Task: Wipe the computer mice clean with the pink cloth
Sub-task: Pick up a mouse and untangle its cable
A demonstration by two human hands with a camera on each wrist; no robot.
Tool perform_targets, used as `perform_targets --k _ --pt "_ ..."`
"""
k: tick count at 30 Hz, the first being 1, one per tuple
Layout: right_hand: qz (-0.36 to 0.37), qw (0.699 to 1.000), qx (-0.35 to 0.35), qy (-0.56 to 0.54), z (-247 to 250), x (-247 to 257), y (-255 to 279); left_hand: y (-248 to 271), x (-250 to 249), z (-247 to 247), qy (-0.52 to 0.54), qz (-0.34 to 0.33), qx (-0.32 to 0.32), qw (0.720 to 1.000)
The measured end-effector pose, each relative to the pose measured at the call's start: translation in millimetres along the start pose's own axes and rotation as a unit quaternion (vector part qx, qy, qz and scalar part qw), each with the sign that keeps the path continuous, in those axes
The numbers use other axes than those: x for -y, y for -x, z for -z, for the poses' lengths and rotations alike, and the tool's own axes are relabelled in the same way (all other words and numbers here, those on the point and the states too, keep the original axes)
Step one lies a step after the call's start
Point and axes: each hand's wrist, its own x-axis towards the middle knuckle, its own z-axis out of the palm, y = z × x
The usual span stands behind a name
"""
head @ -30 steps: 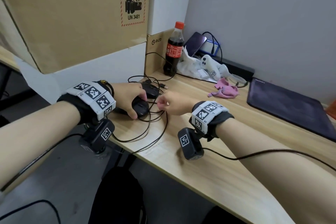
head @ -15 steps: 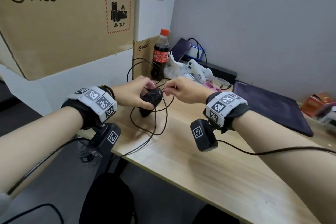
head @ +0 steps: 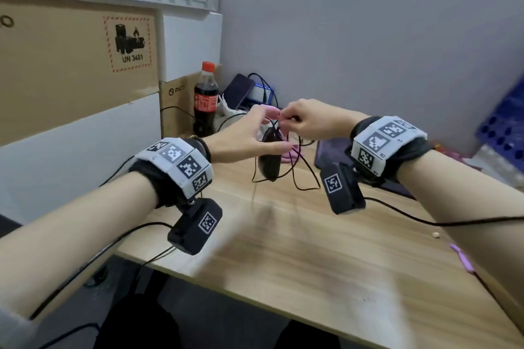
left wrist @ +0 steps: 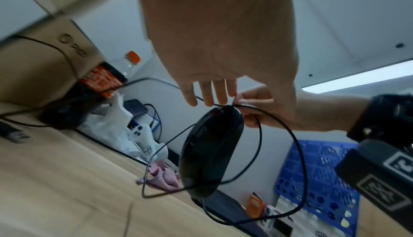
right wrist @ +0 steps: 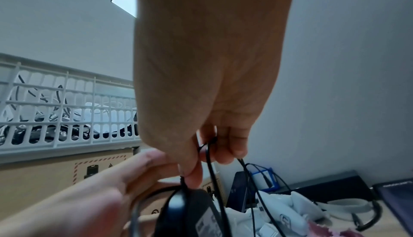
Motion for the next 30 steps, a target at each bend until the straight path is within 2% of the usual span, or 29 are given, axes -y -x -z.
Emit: perform_targets --k 4,8,11,13,14,15,16,18,20,21,24,27,30 --pt "-0.016 1.000 0.014 0.013 5 -11 17 -16 -8 -21 -0.047 -0.041 -0.013 0.998" --pt "-0.047 0.999 -0.005 0.008 8 -33 33 -19 -12 -26 -0.056 -0.025 -0.023 0.998" --pt "-0.068 0.997 -0.035 -0.001 14 -46 42 -20 10 -20 -0.160 0.049 0.005 0.986" --pt "-0.074 0.996 -0.050 -0.010 17 -54 45 -22 24 -17 -0.294 0.126 0.067 0.945" --pt "-0.074 0.995 -0.057 -0.016 18 -57 46 -25 25 -17 -0.339 0.147 0.075 0.926" --pt "-0.074 0.995 -0.063 -0.022 18 -60 46 -28 20 -19 -0.340 0.149 0.068 0.926" --pt "-0.074 0.994 -0.069 -0.032 19 -63 47 -30 11 -22 -0.297 0.132 0.066 0.944" --pt "-0.071 0.992 -0.087 -0.063 20 -65 49 -35 -12 -31 -0.108 0.087 0.088 0.986" --pt "-0.062 0.985 -0.114 -0.110 21 -64 54 -40 -33 -43 0.019 0.079 0.121 0.989" --pt "-0.059 0.980 -0.130 -0.139 22 -64 57 -43 -38 -49 0.050 0.073 0.112 0.990" --pt "-0.062 0.963 -0.159 -0.210 23 -65 69 -49 -46 -61 0.090 0.068 0.055 0.992" --pt "-0.077 0.954 -0.153 -0.245 20 -76 85 -52 -45 -63 0.091 0.062 0.037 0.993" --pt "-0.127 0.942 -0.175 -0.256 9 -97 103 -55 -39 -55 0.087 0.041 -0.013 0.995"
